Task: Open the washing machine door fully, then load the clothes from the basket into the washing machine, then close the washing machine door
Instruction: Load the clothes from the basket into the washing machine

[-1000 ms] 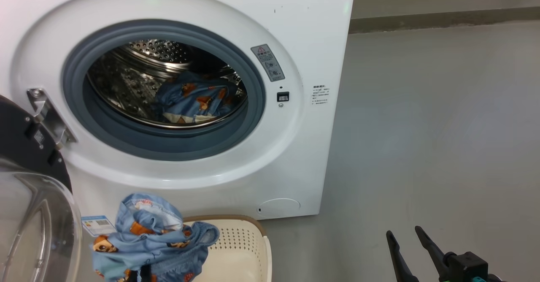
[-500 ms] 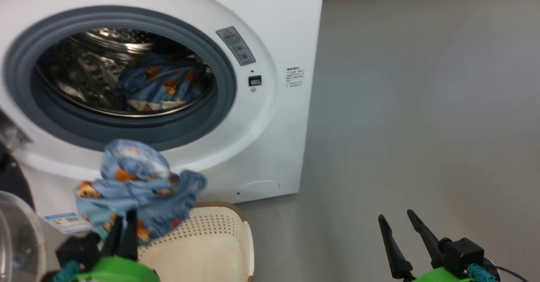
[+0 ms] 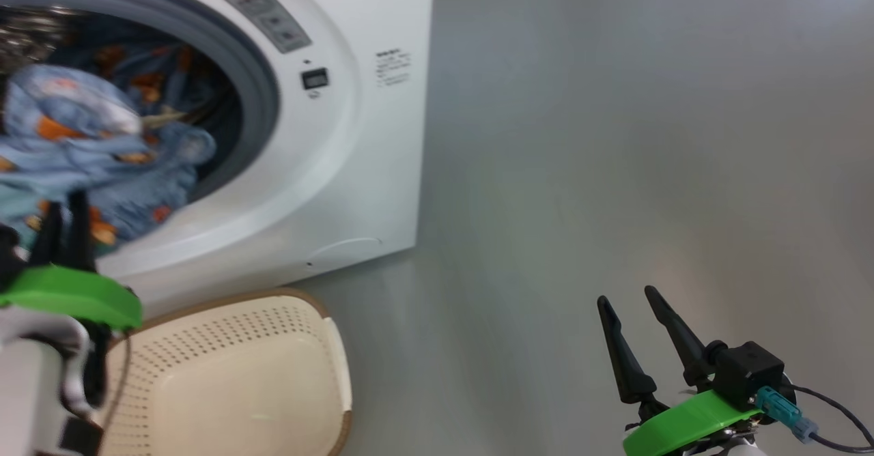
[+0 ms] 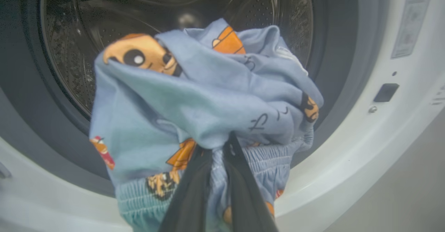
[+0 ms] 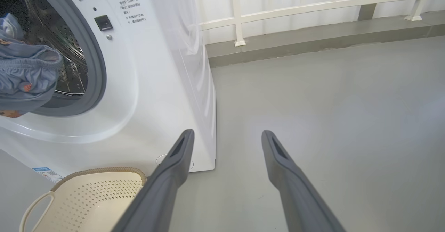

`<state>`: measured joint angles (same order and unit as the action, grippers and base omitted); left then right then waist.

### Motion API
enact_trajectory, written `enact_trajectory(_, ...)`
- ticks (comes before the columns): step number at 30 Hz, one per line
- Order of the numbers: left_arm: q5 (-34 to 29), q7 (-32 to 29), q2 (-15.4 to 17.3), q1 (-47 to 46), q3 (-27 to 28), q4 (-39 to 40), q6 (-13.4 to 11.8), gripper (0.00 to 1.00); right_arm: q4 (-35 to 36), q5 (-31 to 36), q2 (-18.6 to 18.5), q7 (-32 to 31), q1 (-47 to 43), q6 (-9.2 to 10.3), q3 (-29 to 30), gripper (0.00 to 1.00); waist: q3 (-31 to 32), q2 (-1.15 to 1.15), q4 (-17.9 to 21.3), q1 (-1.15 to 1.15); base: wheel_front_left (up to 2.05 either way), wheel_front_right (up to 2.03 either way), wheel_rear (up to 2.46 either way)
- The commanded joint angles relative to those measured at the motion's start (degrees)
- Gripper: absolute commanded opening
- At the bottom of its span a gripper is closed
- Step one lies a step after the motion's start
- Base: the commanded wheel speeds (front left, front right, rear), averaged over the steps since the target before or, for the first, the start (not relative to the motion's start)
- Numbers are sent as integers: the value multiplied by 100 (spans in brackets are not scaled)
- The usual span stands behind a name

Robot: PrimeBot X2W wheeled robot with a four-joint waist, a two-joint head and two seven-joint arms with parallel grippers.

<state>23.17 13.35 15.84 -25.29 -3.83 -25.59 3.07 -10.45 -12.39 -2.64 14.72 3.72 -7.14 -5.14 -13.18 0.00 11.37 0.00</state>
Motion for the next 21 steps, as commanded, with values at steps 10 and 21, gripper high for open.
enact_trajectory(10, 71, 77, 1015, -1621, 537, -1065, 173, 0, 409, -159, -23, 28, 190, -35, -468, 100, -1219, 0, 1064, 0, 0, 0, 0)
enact_trajectory(21, 30, 109, 1816, -3212, 361, -2257, 392, 0, 672, -217, -23, 28, 218, -35, -839, 100, -1967, 0, 1438, 0, 0, 0, 0)
